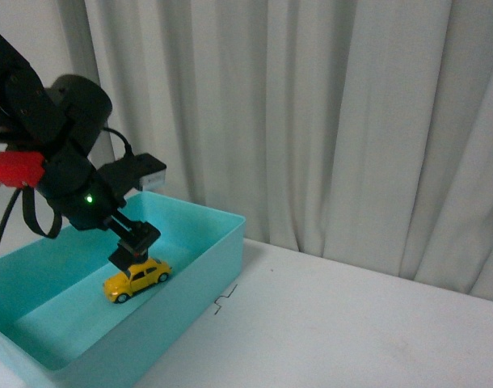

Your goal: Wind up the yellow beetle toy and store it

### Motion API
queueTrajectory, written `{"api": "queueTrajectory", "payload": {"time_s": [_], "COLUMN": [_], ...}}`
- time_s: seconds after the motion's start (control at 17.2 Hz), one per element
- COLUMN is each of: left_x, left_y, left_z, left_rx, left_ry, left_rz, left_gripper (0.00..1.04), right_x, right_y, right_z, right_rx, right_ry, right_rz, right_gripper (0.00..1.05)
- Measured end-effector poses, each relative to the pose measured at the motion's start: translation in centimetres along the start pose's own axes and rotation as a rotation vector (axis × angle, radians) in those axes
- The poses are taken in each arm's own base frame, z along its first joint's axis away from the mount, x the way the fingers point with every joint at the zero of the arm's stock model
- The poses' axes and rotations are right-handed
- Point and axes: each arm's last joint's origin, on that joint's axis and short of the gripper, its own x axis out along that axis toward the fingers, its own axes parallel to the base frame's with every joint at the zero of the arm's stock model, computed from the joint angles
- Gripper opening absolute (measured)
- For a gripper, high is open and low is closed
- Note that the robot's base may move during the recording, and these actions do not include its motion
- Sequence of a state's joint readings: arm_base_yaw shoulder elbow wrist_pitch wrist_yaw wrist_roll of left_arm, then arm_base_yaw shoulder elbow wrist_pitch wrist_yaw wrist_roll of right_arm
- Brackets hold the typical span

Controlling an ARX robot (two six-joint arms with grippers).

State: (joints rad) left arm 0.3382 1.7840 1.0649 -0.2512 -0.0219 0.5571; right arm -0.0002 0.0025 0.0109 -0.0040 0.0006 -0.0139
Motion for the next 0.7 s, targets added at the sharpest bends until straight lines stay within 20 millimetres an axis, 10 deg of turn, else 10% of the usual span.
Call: {"api": "queueTrajectory", "payload": {"time_s": [0.17, 0.41, 0.7], "left_x": [-6.5, -20.0, -15.3], "left_y": [0.3, -2.5, -8.0], "left_z": [2.1, 4.2, -3.9], "left_rx": [-0.007, 0.048, -0.319], "left_ry": [-0.207, -0.803, -0.983], "left_rz": [0.012, 0.093, -0.050], "left_gripper": [0.98, 0.90, 0.32], "right_x": [0.0, 0.0, 0.0], "right_y": [0.0, 0.0, 0.0], "right_z": [0.0, 0.0, 0.0], "right_rx": [0.000, 0.000, 0.000], "right_ry": [0.000, 0.000, 0.001], "right_rz": [0.000, 0.000, 0.000], "right_gripper": [0.98, 0.98, 0.98]}}
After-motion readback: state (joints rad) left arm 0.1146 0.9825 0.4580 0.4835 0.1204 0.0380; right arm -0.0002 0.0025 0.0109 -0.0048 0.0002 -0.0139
